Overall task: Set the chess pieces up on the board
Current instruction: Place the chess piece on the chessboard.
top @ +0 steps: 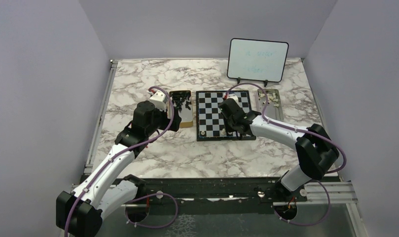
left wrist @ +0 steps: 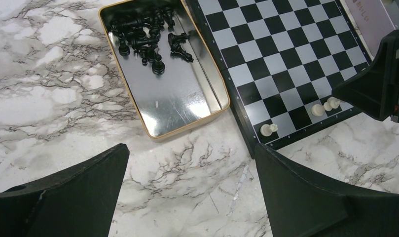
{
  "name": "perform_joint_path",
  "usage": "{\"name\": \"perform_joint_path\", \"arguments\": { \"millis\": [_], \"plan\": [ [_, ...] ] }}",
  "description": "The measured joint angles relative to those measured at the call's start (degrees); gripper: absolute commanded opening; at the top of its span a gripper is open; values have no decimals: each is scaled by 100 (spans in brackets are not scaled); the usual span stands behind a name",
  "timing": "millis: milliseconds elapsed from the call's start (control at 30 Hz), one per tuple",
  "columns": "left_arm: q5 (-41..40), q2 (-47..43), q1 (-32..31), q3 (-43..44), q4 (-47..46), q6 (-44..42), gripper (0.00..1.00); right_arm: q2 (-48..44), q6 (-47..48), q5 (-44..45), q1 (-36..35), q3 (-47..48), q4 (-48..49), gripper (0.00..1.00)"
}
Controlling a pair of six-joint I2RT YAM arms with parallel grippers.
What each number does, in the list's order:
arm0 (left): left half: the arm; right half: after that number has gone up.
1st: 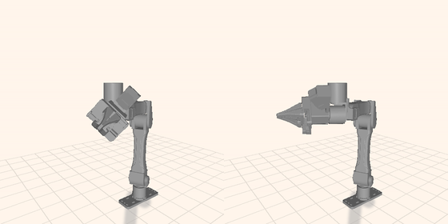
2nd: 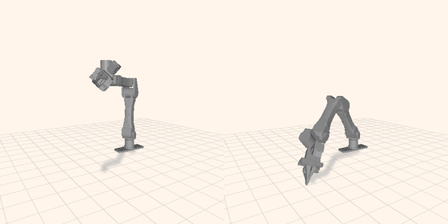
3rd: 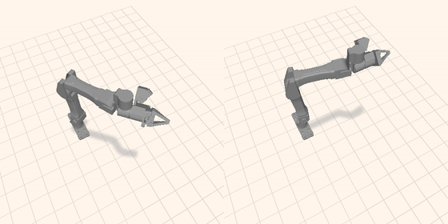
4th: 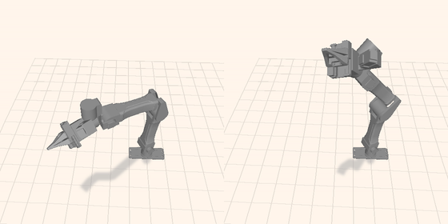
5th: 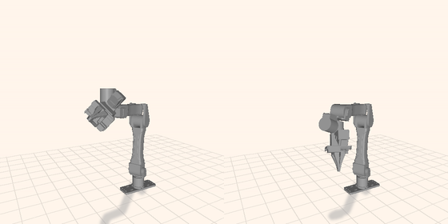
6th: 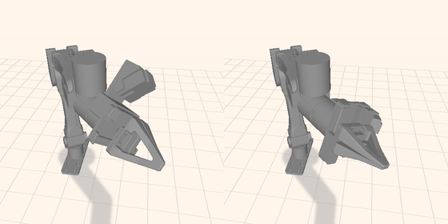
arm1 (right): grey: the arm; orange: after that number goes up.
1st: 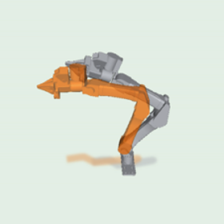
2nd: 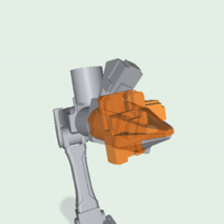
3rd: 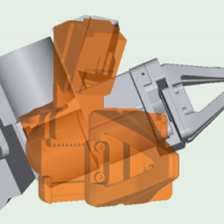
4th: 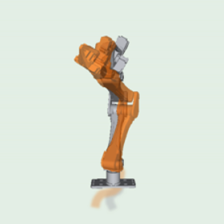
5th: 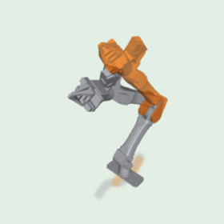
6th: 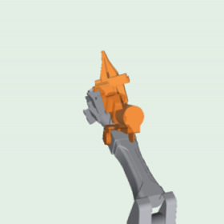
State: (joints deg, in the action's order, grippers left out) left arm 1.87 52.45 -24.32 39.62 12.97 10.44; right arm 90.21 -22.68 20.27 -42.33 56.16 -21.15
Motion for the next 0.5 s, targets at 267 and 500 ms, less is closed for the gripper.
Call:
{"name": "perform_joint_path", "arguments": {
  "millis": [267,500],
  "plan": [
    [24,7,0,0,0,4,99,-4,2,190,0,457,-323,31],
    [111,0,0,-17,-7,7,99,-42,15,293,0,629,-409,30]
  ]
}}
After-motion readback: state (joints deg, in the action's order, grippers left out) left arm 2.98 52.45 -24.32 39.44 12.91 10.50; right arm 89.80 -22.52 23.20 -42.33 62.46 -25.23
